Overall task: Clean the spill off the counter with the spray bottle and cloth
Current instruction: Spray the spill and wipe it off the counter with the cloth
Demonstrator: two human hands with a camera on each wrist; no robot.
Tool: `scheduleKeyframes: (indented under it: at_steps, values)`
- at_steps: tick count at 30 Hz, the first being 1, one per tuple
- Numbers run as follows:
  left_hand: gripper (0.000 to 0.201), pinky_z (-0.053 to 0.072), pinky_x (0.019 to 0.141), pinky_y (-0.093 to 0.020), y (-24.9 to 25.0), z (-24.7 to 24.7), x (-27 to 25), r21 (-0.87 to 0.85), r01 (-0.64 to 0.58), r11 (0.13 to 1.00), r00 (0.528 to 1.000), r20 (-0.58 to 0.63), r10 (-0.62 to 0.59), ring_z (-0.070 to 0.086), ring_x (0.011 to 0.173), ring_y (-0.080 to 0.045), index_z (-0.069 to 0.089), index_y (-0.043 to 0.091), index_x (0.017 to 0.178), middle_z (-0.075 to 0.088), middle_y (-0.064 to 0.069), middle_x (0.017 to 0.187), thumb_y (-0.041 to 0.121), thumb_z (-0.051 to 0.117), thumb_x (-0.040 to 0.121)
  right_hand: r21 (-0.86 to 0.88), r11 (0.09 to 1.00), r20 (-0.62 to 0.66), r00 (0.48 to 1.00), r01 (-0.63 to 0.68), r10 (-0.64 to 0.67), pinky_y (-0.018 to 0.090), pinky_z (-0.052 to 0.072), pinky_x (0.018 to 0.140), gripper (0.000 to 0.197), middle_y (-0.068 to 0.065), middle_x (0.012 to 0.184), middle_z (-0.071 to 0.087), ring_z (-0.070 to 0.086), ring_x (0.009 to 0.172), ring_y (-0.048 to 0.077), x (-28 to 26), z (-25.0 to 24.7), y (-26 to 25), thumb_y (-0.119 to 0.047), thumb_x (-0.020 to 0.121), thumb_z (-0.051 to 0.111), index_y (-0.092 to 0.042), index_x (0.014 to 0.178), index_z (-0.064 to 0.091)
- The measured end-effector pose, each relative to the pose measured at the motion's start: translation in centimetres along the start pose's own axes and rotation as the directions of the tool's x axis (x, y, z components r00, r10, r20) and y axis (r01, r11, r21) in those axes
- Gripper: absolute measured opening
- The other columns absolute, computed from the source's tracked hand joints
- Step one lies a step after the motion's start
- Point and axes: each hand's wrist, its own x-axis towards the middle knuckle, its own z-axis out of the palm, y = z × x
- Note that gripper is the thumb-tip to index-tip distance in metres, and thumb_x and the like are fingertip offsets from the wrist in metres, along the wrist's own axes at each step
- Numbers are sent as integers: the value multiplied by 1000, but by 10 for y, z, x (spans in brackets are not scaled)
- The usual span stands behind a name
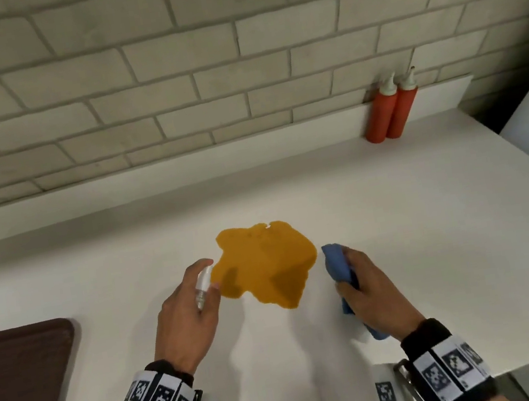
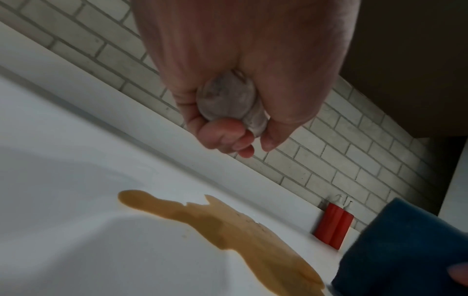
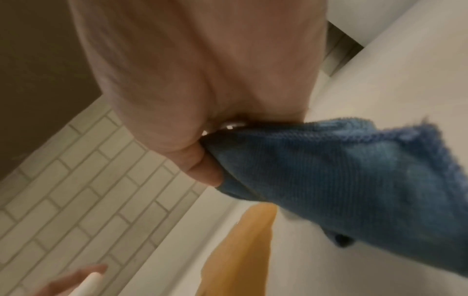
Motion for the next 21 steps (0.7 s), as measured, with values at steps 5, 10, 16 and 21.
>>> scheduleKeyframes:
  at_steps: [5, 10, 16, 21]
  values:
    - [36, 47, 62, -32, -6, -6, -1, -30, 14, 999, 1000, 8, -14, 61, 69, -7, 48, 39, 134, 65, 10, 80, 41, 52, 99, 250, 967, 68, 997, -49, 33, 20, 47, 74, 15, 5, 111, 60, 61, 98, 24, -7, 12, -19, -9, 98, 51, -17, 111, 53]
    - [38, 46, 70, -34, -14, -9, 2, -74, 63, 995, 998, -1, -64, 61, 76, -10, 48, 40, 136, 64, 9, 83, 37, 55, 99, 667, 706, 260, 962, -239, 80, 39, 52, 91, 31, 3, 117, 72, 68, 109, 20, -8, 15, -34, -4, 97, 51, -19, 123, 59]
    - [39, 46, 67, -31, -21, -9, 7, -73, 47, 996, 999, 28, -45, 63, 77, -12, 45, 37, 139, 67, 1, 94, 36, 53, 100, 254, 925, 232, 946, -283, 226, 48, 51, 98, 27, 1, 113, 70, 66, 105, 19, 9, 44, 9, -13, 92, 56, -23, 117, 58]
    - [39, 45, 65, -31, -29, -10, 10, -69, 38, 997, 999, 26, -37, 62, 75, -11, 46, 38, 138, 68, 0, 93, 37, 52, 99, -291, 940, -190, 974, -177, 125, 36, 51, 85, 29, 0, 118, 51, 53, 106, 21, 7, 55, 31, -21, 92, 55, -21, 121, 50]
